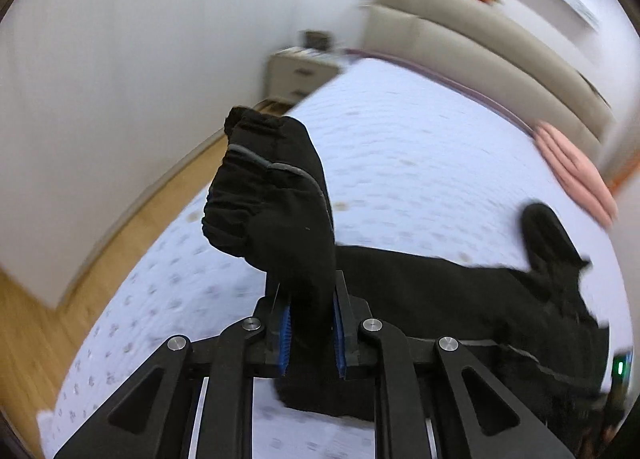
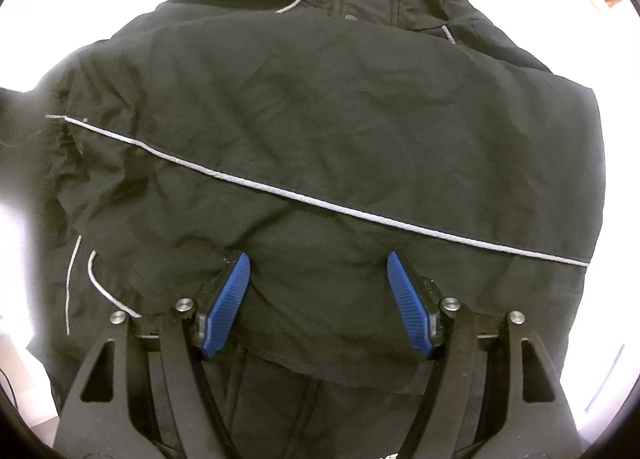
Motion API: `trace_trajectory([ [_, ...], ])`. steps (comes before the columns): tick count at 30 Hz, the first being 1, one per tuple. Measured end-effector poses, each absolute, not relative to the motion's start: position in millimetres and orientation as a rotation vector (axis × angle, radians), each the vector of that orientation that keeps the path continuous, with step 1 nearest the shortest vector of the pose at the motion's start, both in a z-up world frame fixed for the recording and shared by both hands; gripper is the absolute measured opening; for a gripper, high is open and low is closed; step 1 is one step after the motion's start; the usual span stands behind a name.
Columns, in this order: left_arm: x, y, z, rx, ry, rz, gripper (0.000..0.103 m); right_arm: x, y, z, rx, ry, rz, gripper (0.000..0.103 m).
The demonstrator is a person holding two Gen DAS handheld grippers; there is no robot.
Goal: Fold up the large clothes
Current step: 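Grasp the other black sleeve cuff with the left gripper, then fold the held sleeve across the jacket body and release it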
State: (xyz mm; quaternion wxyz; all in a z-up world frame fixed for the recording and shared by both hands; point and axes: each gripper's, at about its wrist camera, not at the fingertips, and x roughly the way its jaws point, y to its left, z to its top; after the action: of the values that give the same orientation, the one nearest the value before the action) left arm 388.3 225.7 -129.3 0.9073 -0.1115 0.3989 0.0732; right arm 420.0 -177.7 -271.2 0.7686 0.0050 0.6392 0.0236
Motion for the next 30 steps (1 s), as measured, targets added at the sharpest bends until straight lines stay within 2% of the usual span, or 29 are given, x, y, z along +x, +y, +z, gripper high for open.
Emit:
trace_trajectory([
  [4,384.0,146.3,-110.1,-0.113,0.806,0.003,0.016,409.9,-192.2,-256.9,0.037,1.352,0.064,0.069],
  [12,378.2,19.2,-105.7,0.044,0.792,-0.239,0.016,383.9,-236.2,-234.9,0.090,1.300,0.049,0.069],
  [19,357.4,-100.6,-135.8,0.151,0.841,-0.447,0.016,371.1,-270.8,-222.9,0.117,1.282,0.020,0.069],
  [24,361.7,-140.0,-180.7,0.238,0.899,-0.458,0.017,363.0,-285.8,-223.8,0.143,1.289,0.001,0.069],
  [26,363.8,-147.1,-199.9,0.249,0.940,-0.454,0.021,362.2,-287.4,-227.7,0.150,1.296,0.004,0.069],
  [27,363.7,-149.2,-210.5,0.246,0.967,-0.466,0.029,362.3,-287.5,-229.9,0.152,1.298,0.007,0.069],
  [30,366.1,-155.2,-231.6,0.178,1.077,-0.552,0.070,364.2,-284.5,-233.0,0.155,1.300,0.026,0.069],
])
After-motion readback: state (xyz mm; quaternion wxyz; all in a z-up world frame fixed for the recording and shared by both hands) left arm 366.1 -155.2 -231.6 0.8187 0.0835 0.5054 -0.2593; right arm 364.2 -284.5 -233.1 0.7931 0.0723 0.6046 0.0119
